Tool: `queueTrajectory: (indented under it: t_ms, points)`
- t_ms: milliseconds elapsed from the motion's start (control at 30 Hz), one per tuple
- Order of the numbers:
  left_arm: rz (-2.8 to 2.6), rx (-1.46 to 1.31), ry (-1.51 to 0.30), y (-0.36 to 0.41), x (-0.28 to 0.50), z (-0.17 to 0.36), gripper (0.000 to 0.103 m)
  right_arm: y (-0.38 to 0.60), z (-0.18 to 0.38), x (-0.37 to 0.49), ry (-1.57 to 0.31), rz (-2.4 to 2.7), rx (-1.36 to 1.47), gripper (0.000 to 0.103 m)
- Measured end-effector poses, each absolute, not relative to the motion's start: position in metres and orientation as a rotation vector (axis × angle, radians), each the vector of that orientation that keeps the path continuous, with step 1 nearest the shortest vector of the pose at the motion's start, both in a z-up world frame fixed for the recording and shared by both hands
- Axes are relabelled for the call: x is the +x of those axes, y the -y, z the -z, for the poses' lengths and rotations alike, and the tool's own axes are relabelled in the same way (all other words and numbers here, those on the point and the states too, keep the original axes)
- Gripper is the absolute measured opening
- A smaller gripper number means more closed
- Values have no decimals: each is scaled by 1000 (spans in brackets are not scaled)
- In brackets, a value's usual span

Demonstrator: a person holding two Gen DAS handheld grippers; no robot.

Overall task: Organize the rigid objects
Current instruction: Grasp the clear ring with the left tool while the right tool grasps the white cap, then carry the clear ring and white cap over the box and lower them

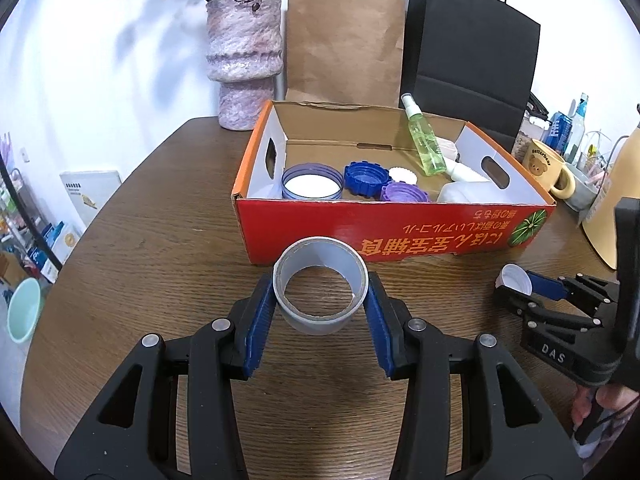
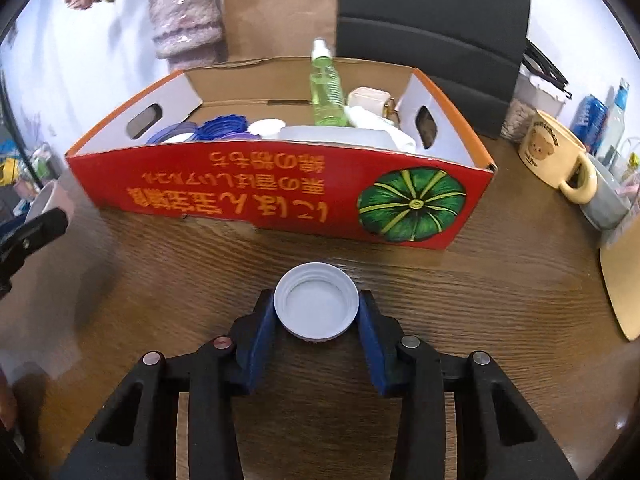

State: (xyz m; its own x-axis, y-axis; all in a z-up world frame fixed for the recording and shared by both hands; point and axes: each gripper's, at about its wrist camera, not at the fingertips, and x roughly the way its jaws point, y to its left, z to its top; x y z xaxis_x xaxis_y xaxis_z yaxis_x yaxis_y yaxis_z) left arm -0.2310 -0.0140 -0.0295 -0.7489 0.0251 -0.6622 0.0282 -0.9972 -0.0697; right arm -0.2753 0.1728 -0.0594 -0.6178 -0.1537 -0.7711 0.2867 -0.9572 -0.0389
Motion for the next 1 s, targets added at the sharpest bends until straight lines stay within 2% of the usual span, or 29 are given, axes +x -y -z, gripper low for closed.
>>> queueTrajectory:
  t_ms: [267,1000]
  points:
    - [2938,1086,-142,16,-231,26,40,-166,37,-255,-271,2666,1053,45]
    - [2981,875,-205,8,-243,-19,40,-143,-17,-258,-174,2736,803,45]
